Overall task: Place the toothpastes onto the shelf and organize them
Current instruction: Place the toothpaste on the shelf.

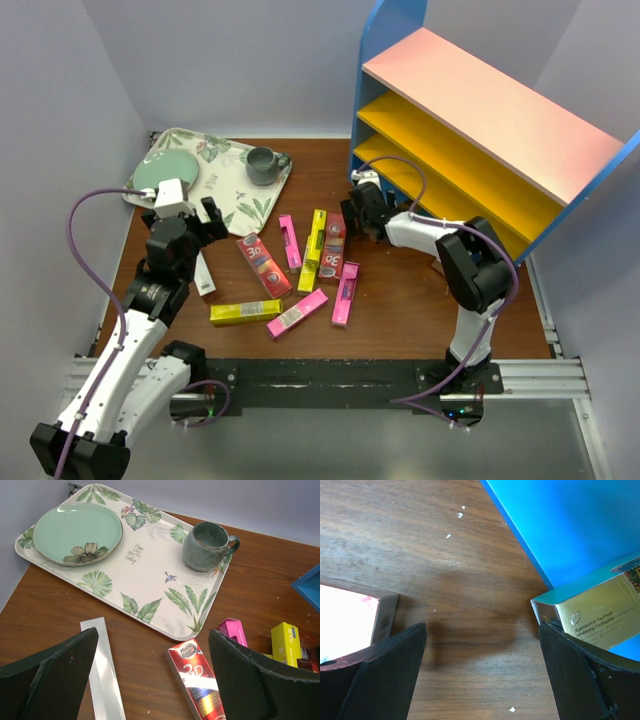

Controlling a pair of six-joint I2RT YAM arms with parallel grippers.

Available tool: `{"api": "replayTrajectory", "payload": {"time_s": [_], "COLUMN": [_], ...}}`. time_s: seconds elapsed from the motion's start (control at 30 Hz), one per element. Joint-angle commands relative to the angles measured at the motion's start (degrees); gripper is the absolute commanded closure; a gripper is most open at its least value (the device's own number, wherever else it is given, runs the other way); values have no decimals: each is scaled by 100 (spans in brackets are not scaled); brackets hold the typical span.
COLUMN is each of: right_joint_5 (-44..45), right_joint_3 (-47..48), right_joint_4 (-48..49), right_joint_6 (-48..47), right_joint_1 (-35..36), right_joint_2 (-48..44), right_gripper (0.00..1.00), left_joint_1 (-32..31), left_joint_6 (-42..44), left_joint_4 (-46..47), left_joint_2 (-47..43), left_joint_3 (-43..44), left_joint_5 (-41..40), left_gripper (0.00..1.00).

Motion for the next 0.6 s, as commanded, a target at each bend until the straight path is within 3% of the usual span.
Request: {"api": "replayTrajectory", "payload": {"time_s": [0.0, 0.57], "right_joint_5": [153, 540], "right_joint_3": [-129, -322], "right_joint_4": [148, -19], "right_joint_6": [0, 475], "right_joint_1": [-50, -200], "right_joint_2": [-271, -517], "right_gripper": [2, 1], "left_joint_1": [41, 50], "left_joint_6": [122, 122], "left_joint_4": [152, 143], "left_joint_2": [-14, -58], "left_joint_3": [12, 12], "left_joint_5": [20, 11], "left_gripper": [3, 3]}}
